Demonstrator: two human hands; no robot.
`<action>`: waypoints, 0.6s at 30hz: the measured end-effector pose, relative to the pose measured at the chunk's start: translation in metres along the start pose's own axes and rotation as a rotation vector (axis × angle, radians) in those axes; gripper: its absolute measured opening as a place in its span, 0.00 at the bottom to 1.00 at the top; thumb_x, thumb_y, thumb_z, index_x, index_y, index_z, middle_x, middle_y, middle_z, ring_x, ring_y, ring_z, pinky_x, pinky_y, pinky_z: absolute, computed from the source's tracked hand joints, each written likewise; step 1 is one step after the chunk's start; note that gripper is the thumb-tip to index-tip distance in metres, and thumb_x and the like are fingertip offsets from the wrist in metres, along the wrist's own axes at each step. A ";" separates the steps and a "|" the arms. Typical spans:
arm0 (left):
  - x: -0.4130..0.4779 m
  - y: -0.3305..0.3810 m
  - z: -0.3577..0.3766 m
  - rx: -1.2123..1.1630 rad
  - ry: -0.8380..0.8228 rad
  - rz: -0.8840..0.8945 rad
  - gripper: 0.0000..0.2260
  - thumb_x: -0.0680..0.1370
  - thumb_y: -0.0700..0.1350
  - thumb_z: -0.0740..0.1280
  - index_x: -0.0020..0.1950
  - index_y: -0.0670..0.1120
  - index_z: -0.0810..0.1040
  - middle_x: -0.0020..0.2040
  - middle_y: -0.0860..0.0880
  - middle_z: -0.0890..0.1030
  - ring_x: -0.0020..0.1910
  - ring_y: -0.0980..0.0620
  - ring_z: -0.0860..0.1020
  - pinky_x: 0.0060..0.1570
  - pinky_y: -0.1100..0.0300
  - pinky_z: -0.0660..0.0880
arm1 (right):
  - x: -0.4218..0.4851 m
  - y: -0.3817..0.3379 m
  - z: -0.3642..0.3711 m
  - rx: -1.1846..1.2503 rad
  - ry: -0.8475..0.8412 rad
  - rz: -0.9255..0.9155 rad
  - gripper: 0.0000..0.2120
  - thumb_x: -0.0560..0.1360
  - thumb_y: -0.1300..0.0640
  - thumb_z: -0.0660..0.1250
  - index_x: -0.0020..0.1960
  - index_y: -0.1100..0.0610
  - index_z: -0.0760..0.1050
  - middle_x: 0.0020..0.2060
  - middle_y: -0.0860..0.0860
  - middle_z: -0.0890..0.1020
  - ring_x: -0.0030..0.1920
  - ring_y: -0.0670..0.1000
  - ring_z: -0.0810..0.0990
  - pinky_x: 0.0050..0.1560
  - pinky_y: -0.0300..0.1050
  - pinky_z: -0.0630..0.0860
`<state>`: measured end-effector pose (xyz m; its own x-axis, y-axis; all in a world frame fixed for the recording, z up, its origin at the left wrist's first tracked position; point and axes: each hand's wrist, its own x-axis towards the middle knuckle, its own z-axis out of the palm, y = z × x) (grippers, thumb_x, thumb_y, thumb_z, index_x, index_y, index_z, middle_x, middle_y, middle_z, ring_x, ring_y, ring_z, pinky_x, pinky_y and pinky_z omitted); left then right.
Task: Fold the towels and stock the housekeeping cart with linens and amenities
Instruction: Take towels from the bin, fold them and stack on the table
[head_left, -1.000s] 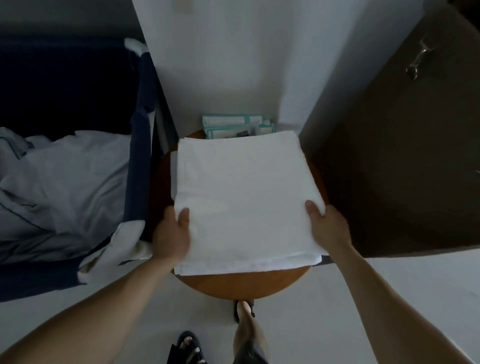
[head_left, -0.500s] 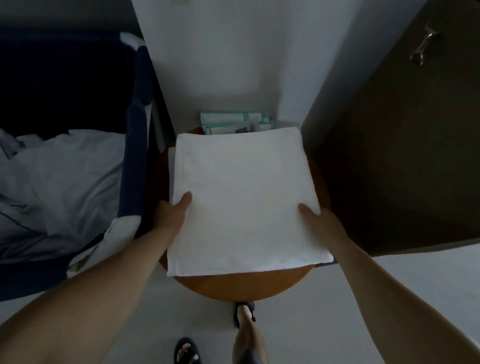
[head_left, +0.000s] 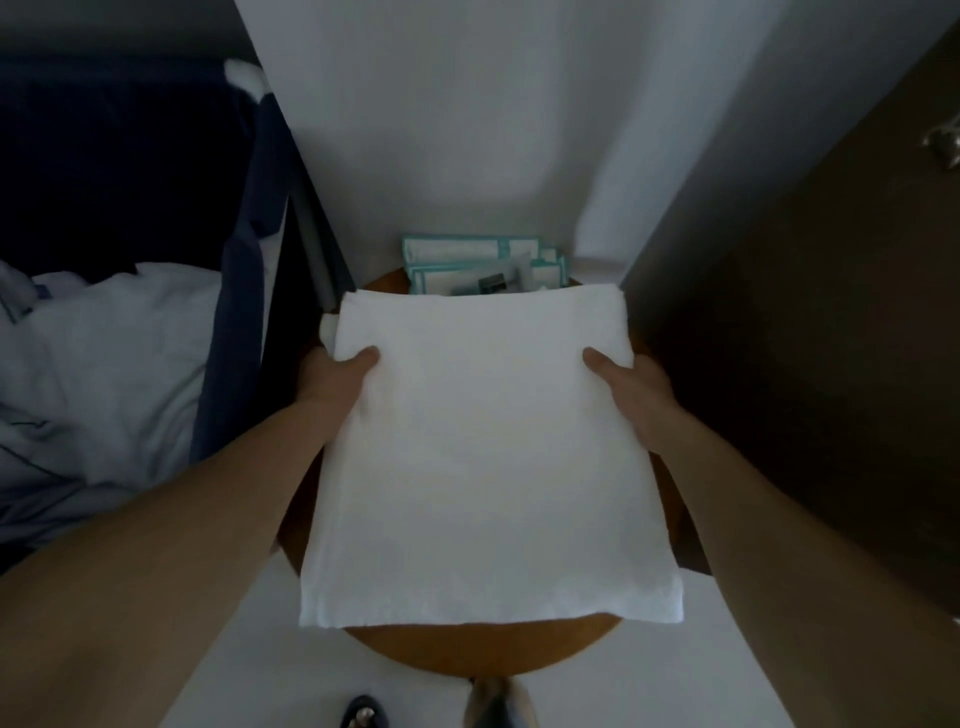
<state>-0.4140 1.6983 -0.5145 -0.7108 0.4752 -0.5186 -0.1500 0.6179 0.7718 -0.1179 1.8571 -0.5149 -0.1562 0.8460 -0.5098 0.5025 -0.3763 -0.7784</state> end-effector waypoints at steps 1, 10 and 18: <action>0.001 0.004 0.000 0.006 -0.014 0.045 0.22 0.78 0.51 0.70 0.68 0.42 0.72 0.60 0.43 0.79 0.54 0.44 0.78 0.54 0.50 0.77 | 0.002 -0.002 0.003 0.017 0.010 -0.024 0.32 0.64 0.36 0.73 0.64 0.48 0.76 0.53 0.48 0.83 0.51 0.54 0.83 0.57 0.58 0.80; -0.001 -0.007 0.001 0.037 -0.016 0.154 0.20 0.82 0.48 0.61 0.75 0.50 0.64 0.63 0.48 0.76 0.55 0.50 0.76 0.55 0.51 0.73 | 0.014 0.035 0.003 -0.058 0.233 -0.130 0.24 0.57 0.16 0.61 0.46 0.28 0.66 0.48 0.40 0.79 0.49 0.51 0.82 0.53 0.60 0.80; -0.042 -0.017 0.007 0.633 0.124 0.307 0.35 0.80 0.51 0.63 0.80 0.45 0.48 0.79 0.41 0.55 0.76 0.39 0.57 0.73 0.41 0.58 | -0.021 0.025 -0.001 -0.409 0.213 -0.244 0.38 0.69 0.25 0.53 0.74 0.41 0.54 0.73 0.50 0.68 0.70 0.57 0.70 0.68 0.61 0.70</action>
<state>-0.3767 1.6720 -0.5084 -0.7354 0.6344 -0.2381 0.4700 0.7307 0.4952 -0.1014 1.8306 -0.5234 -0.1555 0.9648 -0.2122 0.7710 -0.0157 -0.6367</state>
